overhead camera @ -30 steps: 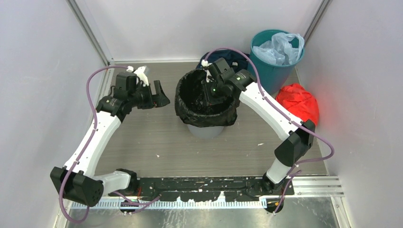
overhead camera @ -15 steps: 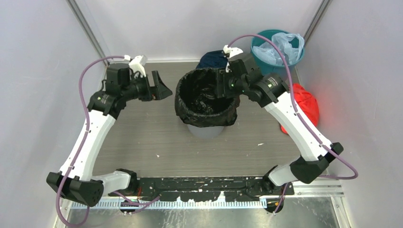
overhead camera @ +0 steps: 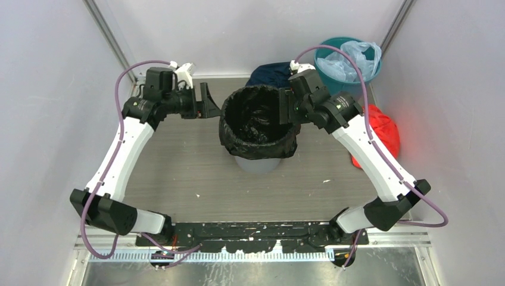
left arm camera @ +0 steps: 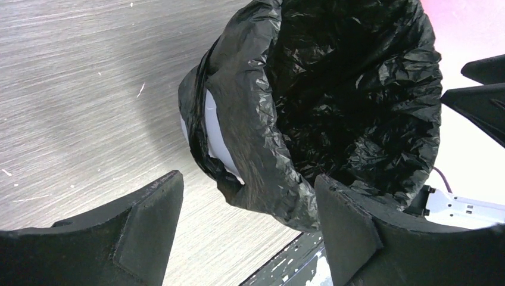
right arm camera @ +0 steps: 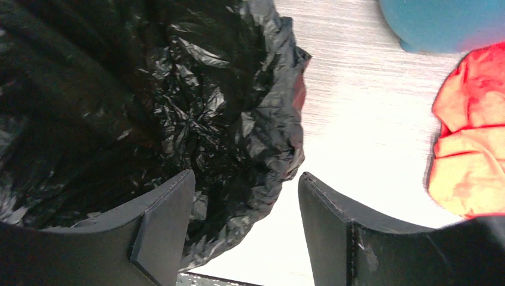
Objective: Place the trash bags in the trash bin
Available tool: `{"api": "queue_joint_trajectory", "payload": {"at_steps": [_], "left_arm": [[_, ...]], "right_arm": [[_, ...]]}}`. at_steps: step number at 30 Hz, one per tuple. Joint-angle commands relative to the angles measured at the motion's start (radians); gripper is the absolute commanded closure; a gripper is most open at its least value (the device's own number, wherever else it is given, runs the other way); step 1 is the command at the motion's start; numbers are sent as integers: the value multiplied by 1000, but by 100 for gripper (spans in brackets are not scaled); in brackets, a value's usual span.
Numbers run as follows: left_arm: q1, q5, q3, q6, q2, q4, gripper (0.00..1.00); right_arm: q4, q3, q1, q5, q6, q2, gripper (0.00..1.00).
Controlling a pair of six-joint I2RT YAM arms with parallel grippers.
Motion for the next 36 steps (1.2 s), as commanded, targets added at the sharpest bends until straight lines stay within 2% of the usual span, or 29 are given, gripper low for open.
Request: {"api": "queue_joint_trajectory", "payload": {"at_steps": [1,8,11,17,21,27,32,34,35,36], "left_arm": [[-14,23,32,25,15,8,19],[-31,20,48,6,47,49,20],[-39,20,47,-1,71,73,20],[-45,19,20,1,98,96,22],[-44,8,-8,-5,55,95,22],[-43,-24,-11,11,-16,35,22],[-43,-22,-2,11,-36,6,22],[-43,-29,7,17,-32,-5,22],[-43,-34,14,20,-25,-10,22],[-43,-37,22,23,-15,-10,22]], "right_arm": [[42,-32,-49,-15,24,-10,30],[121,-110,-113,-122,32,22,30],[148,-129,-119,-153,28,68,34],[150,-114,-118,-173,11,132,56],[128,-64,-120,-160,-36,168,76],[107,2,-123,-178,-189,214,89],[154,-10,-125,-219,-288,216,92],[184,-18,-126,-237,-312,217,90],[193,-15,-126,-240,-321,222,82],[196,-6,-128,-238,-323,230,69]]}}
